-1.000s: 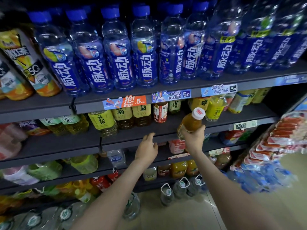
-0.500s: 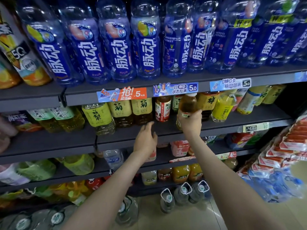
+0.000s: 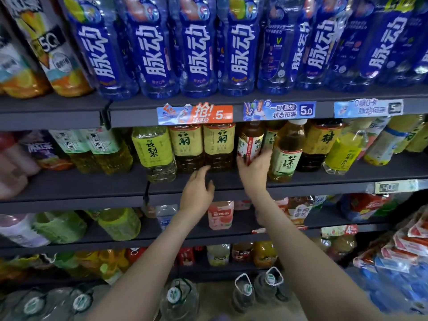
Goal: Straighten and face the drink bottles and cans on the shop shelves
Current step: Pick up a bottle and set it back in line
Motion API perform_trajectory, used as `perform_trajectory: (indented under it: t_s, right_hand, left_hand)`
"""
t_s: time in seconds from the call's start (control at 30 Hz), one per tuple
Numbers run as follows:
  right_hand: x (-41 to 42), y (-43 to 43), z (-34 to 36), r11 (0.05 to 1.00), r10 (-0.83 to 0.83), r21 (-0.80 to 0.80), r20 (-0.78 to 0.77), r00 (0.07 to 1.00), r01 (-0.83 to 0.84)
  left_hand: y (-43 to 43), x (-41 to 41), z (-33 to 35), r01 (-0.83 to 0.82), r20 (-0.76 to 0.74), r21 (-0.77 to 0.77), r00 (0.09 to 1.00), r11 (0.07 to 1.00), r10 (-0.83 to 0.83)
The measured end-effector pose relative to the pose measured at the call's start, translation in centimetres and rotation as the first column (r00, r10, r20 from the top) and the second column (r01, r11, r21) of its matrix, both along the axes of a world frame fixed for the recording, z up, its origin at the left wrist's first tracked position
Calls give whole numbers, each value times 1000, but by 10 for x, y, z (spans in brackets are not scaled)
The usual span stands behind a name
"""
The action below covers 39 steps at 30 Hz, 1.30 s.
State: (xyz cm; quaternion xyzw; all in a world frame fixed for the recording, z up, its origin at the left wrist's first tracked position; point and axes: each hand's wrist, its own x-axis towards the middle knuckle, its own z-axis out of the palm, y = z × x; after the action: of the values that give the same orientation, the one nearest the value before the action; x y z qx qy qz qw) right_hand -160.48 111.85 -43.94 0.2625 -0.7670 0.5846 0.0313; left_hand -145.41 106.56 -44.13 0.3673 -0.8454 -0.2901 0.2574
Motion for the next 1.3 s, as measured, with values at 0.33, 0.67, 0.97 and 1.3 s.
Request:
perform_trajectory:
  t_s: [0.33, 0.67, 0.97, 1.3]
  right_hand:
    - [-18, -4, 9, 994, -18, 113, 57, 998, 12]
    - [85, 85, 71, 951, 305, -11, 186, 934, -309]
    - [183, 64, 147, 792, 601, -35, 225, 767, -610]
    - [406, -38, 195, 617, 782, -200, 265, 564, -762]
  left_hand:
    - [1, 29, 2, 38, -86, 15, 996, 999, -37]
    - [36, 66, 52, 196, 14, 211, 979, 958, -203]
    - [25, 157, 125, 197, -237, 368, 965, 908, -113]
    - [-31, 396, 186, -115, -202, 184, 968, 976, 152]
